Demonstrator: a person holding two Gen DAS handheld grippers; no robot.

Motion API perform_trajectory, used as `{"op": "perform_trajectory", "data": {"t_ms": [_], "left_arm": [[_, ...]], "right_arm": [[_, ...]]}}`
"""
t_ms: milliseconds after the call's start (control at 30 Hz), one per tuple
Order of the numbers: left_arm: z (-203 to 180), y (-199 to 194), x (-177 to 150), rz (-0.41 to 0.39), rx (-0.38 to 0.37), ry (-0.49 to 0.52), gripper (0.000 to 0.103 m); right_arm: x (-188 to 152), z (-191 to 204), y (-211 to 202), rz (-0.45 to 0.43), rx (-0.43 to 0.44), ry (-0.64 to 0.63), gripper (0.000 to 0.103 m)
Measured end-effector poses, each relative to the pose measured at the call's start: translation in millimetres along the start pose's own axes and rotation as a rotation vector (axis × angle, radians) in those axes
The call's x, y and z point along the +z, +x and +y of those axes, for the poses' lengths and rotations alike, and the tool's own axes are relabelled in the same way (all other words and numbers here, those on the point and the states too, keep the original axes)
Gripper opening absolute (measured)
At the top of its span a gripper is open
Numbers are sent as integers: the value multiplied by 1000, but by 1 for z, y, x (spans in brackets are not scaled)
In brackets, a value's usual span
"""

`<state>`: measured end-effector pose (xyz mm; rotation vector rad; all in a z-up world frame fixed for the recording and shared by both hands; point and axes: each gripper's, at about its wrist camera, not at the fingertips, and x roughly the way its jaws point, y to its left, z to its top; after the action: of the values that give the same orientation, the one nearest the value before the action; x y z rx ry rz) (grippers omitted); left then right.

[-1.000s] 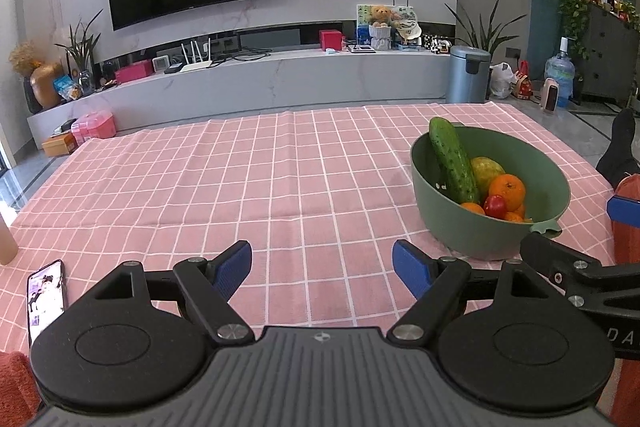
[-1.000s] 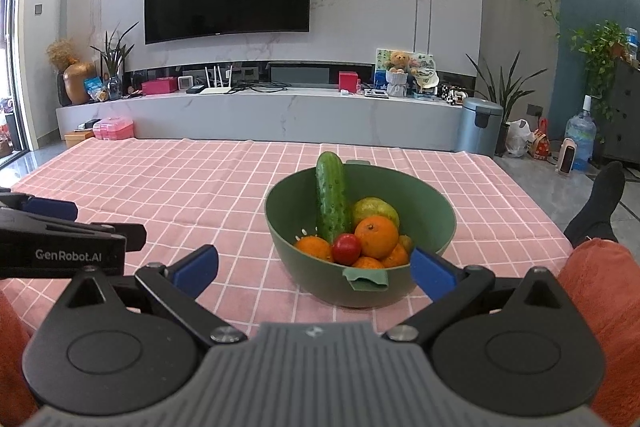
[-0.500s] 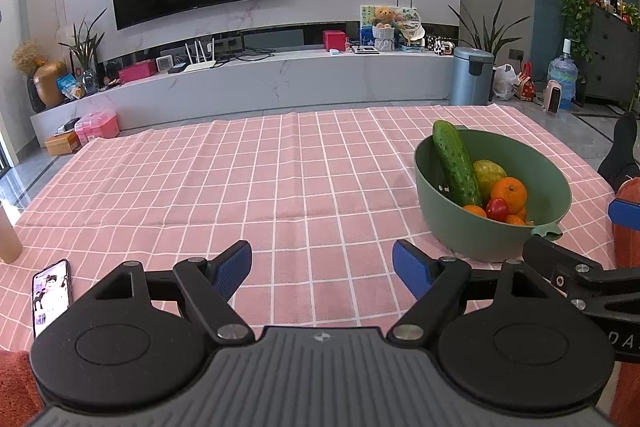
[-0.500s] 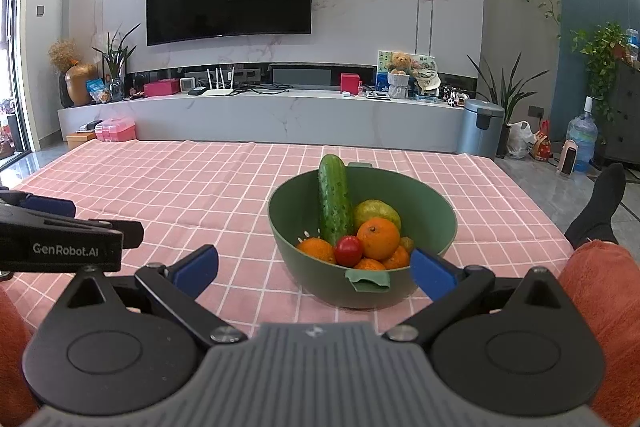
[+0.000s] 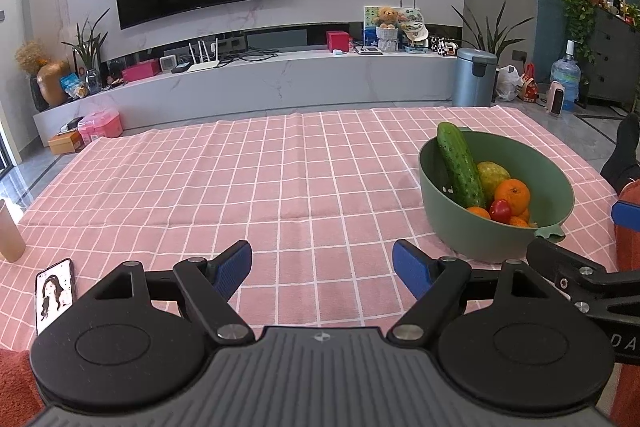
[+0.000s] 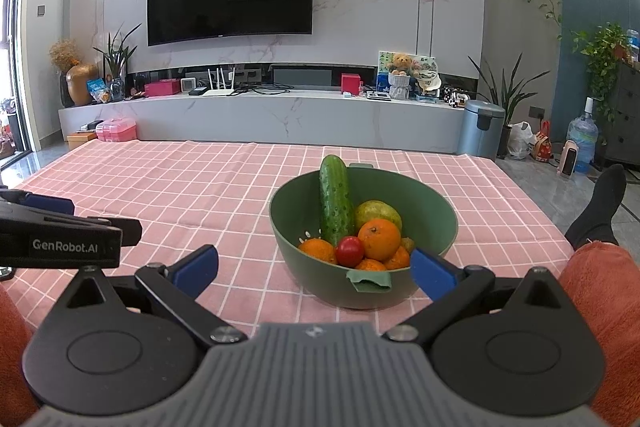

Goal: Organize fruits

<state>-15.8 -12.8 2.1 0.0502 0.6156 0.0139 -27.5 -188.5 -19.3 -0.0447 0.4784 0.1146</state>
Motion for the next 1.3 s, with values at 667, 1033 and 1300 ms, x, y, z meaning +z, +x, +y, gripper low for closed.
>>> {"op": "perform_trajectory", "data": {"t_ms": [667, 1033, 1300], "left_arm": [[2, -2, -1, 1, 5, -4, 94], [4, -3, 0, 1, 7, -6, 94], [4, -3, 1, 5, 15, 0, 94]], "right_arm": [[0, 0, 0, 0, 0, 0, 98], [0, -1, 0, -1, 0, 0, 98], [1, 0, -1, 1, 1, 0, 98]]}}
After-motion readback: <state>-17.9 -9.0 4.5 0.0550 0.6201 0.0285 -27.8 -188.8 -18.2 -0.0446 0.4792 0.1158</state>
